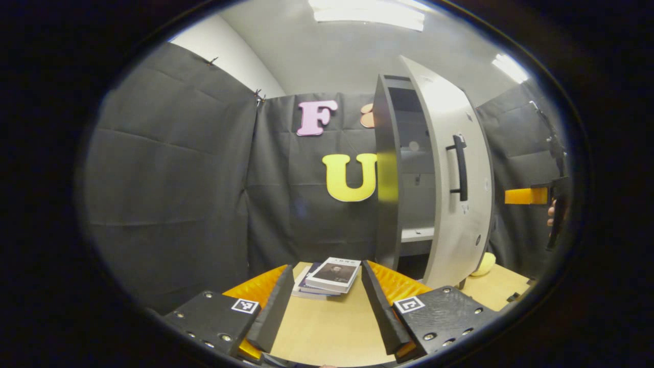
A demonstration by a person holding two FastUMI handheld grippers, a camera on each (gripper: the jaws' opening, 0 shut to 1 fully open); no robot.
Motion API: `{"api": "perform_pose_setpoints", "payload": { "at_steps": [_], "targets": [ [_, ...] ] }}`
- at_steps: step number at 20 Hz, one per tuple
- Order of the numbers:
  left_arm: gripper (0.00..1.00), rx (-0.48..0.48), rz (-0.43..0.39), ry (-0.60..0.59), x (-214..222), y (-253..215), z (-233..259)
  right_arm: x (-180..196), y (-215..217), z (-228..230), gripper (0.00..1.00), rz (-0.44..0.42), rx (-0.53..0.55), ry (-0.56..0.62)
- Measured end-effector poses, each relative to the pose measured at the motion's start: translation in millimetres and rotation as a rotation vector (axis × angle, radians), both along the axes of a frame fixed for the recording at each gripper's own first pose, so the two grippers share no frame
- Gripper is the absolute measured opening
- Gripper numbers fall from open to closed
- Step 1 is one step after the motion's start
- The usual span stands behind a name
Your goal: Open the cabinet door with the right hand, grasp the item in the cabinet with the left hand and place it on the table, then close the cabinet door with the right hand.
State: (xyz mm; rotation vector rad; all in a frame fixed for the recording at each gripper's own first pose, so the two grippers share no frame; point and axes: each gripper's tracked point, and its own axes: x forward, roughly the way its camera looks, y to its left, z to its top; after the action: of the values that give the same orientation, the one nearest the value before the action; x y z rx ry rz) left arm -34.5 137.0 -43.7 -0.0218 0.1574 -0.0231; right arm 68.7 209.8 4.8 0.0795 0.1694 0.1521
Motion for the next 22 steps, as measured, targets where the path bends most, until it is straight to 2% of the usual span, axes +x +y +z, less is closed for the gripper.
{"api": "perform_pose_setpoints", "payload": {
  "at_steps": [3,6,14,15,16,19,20,22],
  "targets": [
    [0.80,0.014,-0.009,-0.011,1.1,-29.8,9.8,-5.6,-22.1,-1.0,0.94,0.017,0.004,0.009],
    [0.80,0.021,-0.017,-0.018,4.8,-59.2,17.6,-8.7,-49.3,2.4,0.97,0.014,0.017,0.007],
    [0.80,0.035,-0.088,-0.066,7.8,-135.8,54.7,-20.6,-134.4,19.2,0.97,-0.069,-0.017,-0.042],
    [0.80,0.030,-0.098,-0.071,9.8,-145.9,57.4,-23.3,-143.7,19.9,0.94,-0.081,-0.021,-0.048],
    [0.80,0.024,-0.107,-0.074,10.8,-154.1,59.9,-26.2,-153.1,20.3,0.97,-0.093,-0.022,-0.053],
    [0.80,0.008,-0.120,-0.078,11.7,-171.3,64.5,-31.6,-175.4,18.3,0.97,-0.123,-0.020,-0.060],
    [0.80,0.005,-0.121,-0.078,13.4,-174.6,65.4,-32.0,-180.3,15.9,0.94,-0.130,-0.016,-0.057],
    [0.80,0.002,-0.122,-0.075,15.8,-180.3,67.0,-33.9,-187.6,13.6,0.96,-0.139,0.001,-0.055]
  ]
}}
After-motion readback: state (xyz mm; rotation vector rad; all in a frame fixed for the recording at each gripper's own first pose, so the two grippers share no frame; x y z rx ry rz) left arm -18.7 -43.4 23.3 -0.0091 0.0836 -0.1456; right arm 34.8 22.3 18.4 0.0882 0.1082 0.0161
